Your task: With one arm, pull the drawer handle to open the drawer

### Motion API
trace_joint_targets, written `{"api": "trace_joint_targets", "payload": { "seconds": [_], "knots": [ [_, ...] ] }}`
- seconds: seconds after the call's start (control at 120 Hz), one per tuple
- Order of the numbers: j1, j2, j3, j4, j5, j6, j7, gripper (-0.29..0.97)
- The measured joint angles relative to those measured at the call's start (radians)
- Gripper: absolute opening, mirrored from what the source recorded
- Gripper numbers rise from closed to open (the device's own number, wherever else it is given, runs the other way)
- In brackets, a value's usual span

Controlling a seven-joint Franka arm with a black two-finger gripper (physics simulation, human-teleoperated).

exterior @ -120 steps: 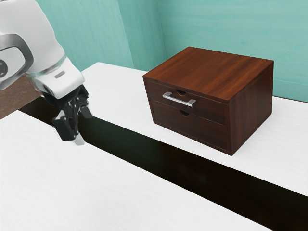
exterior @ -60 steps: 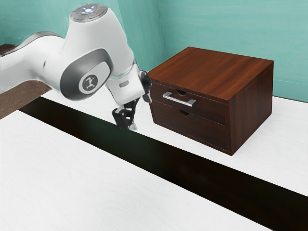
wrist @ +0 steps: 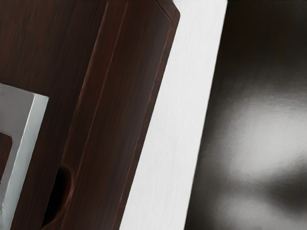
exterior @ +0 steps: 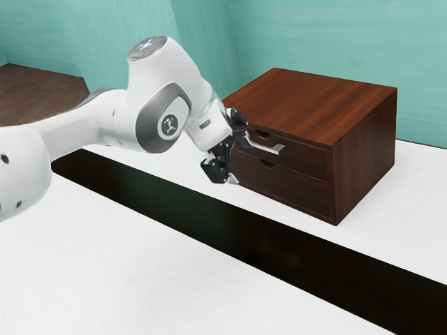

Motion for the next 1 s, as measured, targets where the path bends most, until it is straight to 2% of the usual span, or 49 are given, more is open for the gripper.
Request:
{"api": "trace_joint_targets", "payload": {
  "seconds": [0.167,0.533,0.75,1.0],
  "knots": [
    [-0.004,0.042,-0.001,0.056,0.008,0.034,0.033,0.68],
    [0.0,0.093,-0.002,0.053,0.01,0.084,0.081,0.68],
    [0.0,0.072,0.0,0.013,0.008,0.091,0.097,0.69],
    [-0.002,-0.021,0.025,-0.115,0.011,0.114,0.109,0.67]
  ]
}}
